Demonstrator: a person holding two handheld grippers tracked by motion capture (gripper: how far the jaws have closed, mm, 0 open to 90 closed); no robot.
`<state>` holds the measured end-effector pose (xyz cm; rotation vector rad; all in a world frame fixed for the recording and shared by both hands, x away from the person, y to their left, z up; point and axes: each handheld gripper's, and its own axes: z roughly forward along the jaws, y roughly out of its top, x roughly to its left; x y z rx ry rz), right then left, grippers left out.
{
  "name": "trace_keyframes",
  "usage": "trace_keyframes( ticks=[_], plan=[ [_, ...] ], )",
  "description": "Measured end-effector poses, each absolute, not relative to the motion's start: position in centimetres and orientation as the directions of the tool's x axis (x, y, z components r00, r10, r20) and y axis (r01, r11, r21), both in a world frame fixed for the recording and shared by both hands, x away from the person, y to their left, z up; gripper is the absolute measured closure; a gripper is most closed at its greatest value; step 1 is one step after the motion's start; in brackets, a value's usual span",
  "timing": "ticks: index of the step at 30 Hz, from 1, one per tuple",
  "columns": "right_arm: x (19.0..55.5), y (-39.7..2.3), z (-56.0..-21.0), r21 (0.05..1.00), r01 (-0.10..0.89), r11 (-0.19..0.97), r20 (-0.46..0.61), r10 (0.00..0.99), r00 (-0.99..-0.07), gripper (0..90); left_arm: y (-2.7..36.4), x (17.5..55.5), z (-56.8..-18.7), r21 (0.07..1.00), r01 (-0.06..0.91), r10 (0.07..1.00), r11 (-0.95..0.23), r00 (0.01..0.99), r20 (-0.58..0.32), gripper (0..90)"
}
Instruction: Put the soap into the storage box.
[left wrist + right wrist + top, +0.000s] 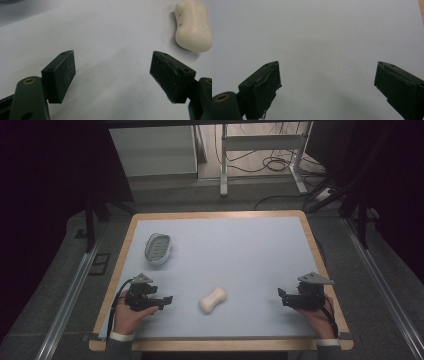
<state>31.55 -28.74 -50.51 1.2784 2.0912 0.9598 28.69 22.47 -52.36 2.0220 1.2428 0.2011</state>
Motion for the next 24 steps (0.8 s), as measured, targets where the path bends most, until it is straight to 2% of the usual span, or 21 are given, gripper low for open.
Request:
trace_keyframes(
  ticks=[16,24],
  plan=[
    [31.3,-29.5,-50.9,0.781,0.548,0.302,-0.039,0.898,-0.439,6.7,23.1,28.6,-51.4,0.672,0.709,0.852,-0.214,0.471,-0.226,22.7],
    [31.2,-29.5,-50.7,0.789,0.536,0.301,-0.041,0.896,-0.442,6.8,22.8,28.2,-51.2,0.665,0.708,0.846,-0.236,0.487,-0.219,23.3]
  ],
)
